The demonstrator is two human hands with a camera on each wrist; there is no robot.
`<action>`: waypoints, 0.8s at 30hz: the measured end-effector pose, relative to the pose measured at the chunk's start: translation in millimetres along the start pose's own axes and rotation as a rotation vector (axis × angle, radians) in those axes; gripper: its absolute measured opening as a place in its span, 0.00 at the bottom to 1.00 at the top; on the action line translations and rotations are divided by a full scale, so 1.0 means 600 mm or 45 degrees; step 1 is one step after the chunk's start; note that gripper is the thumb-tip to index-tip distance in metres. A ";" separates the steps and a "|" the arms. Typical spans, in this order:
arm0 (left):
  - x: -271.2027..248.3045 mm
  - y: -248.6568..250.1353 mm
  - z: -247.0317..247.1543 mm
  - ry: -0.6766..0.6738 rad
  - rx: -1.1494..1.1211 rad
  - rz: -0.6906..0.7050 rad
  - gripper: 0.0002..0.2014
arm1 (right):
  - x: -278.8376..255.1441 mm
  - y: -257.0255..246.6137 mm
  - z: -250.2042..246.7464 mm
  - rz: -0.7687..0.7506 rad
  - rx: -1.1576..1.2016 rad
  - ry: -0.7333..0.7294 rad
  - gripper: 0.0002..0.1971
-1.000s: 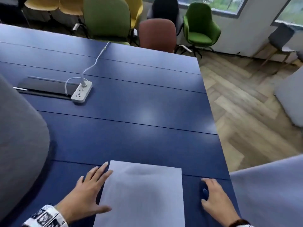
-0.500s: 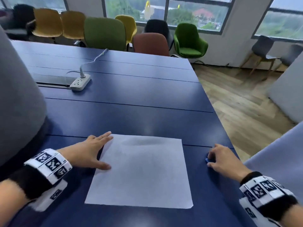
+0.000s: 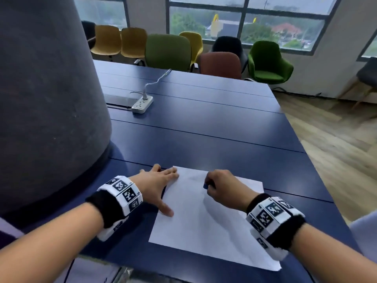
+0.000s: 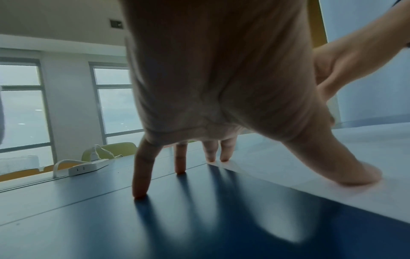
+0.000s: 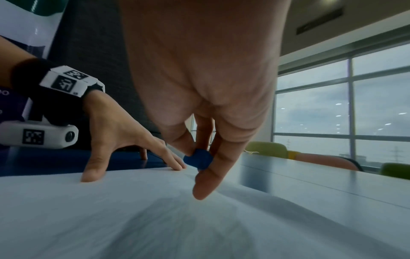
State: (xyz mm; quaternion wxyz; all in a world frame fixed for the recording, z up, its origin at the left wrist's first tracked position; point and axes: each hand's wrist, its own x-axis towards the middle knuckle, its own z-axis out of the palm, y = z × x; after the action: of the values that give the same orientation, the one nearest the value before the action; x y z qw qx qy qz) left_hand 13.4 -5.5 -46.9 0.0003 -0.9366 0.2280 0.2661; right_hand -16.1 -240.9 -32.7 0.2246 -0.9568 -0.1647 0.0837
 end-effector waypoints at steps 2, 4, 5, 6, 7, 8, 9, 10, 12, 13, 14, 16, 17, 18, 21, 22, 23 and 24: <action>-0.001 0.000 0.002 0.014 0.053 0.023 0.62 | 0.033 -0.004 0.007 -0.047 0.035 -0.047 0.11; -0.001 -0.004 0.002 0.019 0.079 0.025 0.63 | 0.069 -0.005 0.019 -0.113 0.051 -0.085 0.09; -0.001 -0.007 0.004 0.016 0.079 0.026 0.64 | 0.084 -0.007 0.028 -0.145 0.060 -0.114 0.08; -0.001 -0.007 0.005 0.024 0.089 0.033 0.65 | 0.092 -0.009 0.035 -0.176 0.065 -0.123 0.07; 0.000 -0.008 0.008 0.037 0.102 0.038 0.66 | 0.097 -0.013 0.042 -0.197 0.063 -0.127 0.04; 0.003 -0.011 0.011 0.051 0.110 0.040 0.67 | 0.104 -0.014 0.049 -0.213 0.053 -0.127 0.02; 0.004 -0.012 0.012 0.066 0.113 0.039 0.68 | 0.109 -0.016 0.054 -0.222 0.044 -0.122 0.03; 0.005 -0.013 0.014 0.071 0.106 0.035 0.68 | 0.114 -0.018 0.057 -0.236 0.040 -0.120 0.04; 0.004 -0.012 0.013 0.070 0.112 0.033 0.69 | 0.127 -0.018 0.053 -0.271 0.030 -0.099 0.05; 0.003 -0.011 0.012 0.059 0.112 0.035 0.69 | 0.132 -0.019 0.050 -0.286 0.020 -0.098 0.05; 0.003 -0.012 0.012 0.052 0.118 0.047 0.70 | 0.136 -0.019 0.047 -0.301 0.003 -0.101 0.06; 0.004 -0.014 0.012 0.020 0.127 0.064 0.73 | 0.141 -0.021 0.042 -0.316 -0.050 -0.125 0.06; 0.005 -0.017 0.011 0.001 0.128 0.067 0.74 | 0.141 -0.021 0.042 -0.319 -0.077 -0.133 0.07; 0.005 -0.020 0.012 -0.011 0.128 0.069 0.74 | 0.141 -0.021 0.043 -0.321 -0.102 -0.135 0.07; 0.008 -0.029 0.017 -0.007 0.088 0.088 0.73 | 0.135 -0.020 0.049 -0.303 -0.140 -0.140 0.11; 0.009 -0.032 0.020 -0.005 0.064 0.099 0.73 | 0.130 -0.023 0.053 -0.320 -0.135 -0.140 0.10; 0.010 -0.035 0.023 -0.004 0.033 0.107 0.73 | 0.122 -0.029 0.057 -0.355 -0.129 -0.151 0.09; 0.012 -0.038 0.026 -0.007 0.002 0.115 0.73 | 0.113 -0.036 0.062 -0.406 -0.114 -0.160 0.08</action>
State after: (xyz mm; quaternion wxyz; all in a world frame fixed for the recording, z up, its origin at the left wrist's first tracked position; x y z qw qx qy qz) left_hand 20.5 13.7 -66.8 -0.0104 -0.9245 0.2704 0.2684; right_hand 32.7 -184.0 -61.6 0.1815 -0.9205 -0.3315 0.0992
